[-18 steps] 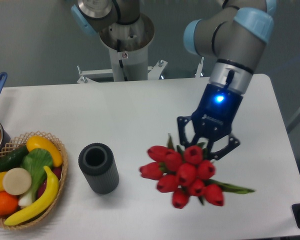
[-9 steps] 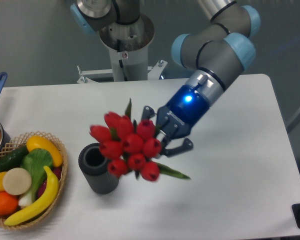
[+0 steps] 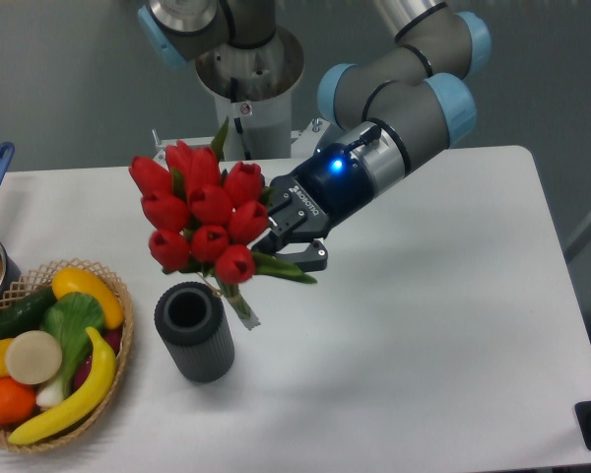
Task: Insert the flowers into the vase
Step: 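Carry the tulip bunch toward the black vase and raise it, then lower the tulip stems down into the black vase opening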
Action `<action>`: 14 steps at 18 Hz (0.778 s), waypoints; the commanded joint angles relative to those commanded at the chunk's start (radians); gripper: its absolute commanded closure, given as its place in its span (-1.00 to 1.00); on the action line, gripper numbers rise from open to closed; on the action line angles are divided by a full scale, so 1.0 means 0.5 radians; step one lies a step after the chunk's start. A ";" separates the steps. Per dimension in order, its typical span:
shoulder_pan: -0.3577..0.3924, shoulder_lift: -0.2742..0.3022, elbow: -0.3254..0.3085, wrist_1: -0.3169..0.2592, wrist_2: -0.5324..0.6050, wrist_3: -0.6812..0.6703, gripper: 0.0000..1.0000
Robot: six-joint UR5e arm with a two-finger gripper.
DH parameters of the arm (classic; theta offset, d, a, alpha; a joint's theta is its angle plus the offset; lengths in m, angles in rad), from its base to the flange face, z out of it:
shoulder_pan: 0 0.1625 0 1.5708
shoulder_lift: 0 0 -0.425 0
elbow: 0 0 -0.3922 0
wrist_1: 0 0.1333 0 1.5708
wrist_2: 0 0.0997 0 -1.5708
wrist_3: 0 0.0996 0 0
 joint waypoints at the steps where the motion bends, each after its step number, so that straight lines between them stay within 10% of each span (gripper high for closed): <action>1: -0.009 0.003 -0.025 0.000 0.000 0.000 0.44; 14: -0.117 0.019 -0.184 -0.003 -0.031 0.006 0.43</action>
